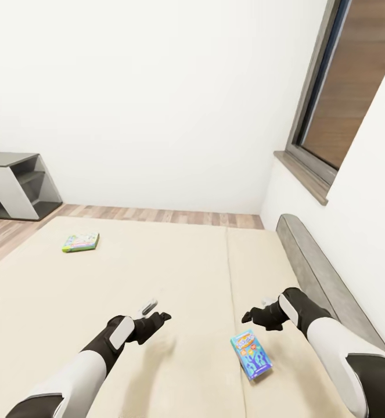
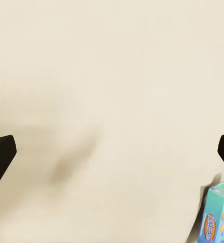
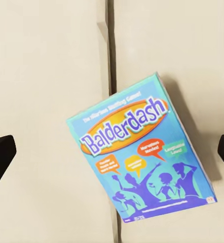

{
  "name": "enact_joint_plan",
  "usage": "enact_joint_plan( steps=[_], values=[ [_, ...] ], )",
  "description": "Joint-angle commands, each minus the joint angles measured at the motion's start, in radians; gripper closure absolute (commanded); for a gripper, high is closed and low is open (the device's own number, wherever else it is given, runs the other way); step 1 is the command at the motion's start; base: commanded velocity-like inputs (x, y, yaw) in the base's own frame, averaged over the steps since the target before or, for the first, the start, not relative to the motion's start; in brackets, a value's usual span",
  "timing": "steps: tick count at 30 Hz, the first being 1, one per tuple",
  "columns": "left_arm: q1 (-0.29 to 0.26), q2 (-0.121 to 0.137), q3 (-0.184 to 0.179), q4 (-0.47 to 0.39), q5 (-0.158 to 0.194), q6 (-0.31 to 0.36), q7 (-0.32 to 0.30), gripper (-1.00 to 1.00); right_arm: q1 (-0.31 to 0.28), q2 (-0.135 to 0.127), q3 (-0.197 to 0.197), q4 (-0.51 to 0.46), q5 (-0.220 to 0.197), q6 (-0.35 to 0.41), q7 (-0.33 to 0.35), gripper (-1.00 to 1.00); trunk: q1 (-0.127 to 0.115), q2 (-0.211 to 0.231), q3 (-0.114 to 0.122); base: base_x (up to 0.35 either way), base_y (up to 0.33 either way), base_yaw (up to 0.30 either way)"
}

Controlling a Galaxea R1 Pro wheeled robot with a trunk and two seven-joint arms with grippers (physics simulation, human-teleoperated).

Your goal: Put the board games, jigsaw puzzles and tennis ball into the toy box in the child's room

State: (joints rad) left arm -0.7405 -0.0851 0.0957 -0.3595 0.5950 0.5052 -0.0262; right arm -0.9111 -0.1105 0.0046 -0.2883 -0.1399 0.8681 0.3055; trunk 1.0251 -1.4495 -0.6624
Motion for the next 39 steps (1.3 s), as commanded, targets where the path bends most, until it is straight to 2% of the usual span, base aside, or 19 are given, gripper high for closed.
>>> enact_joint_plan(
  steps=[1, 8, 20, 39],
  values=[
    [0.0, -0.001, 0.008, -0.001, -0.002, 0.006, -0.002, -1.0, 0.0, -0.002, 0.0, -0.001, -0.006, 0.005, -0.002, -1.0, 0.0, 0.0, -0.001, 0.0, 0.0, 0.029],
    [0.0, -0.001, 0.009, -0.001, -0.003, 0.006, -0.002, -1.0, 0.0, -0.005, 0.0, -0.002, -0.007, 0.006, -0.004, -1.0, 0.0, 0.0, -0.004, 0.0, 0.0, -0.054],
    [0.001, -0.001, 0.009, -0.001, -0.003, 0.003, -0.003, -1.0, 0.0, -0.003, 0.0, -0.003, -0.009, 0.005, -0.005, -1.0, 0.0, 0.0, -0.004, 0.0, 0.0, -0.204],
    [0.006, -0.001, 0.009, -0.001, -0.003, -0.003, -0.003, -1.0, 0.0, -0.002, 0.0, -0.003, -0.009, 0.005, -0.005, -1.0, 0.0, 0.0, -0.004, 0.0, 0.0, -0.019]
  ],
)
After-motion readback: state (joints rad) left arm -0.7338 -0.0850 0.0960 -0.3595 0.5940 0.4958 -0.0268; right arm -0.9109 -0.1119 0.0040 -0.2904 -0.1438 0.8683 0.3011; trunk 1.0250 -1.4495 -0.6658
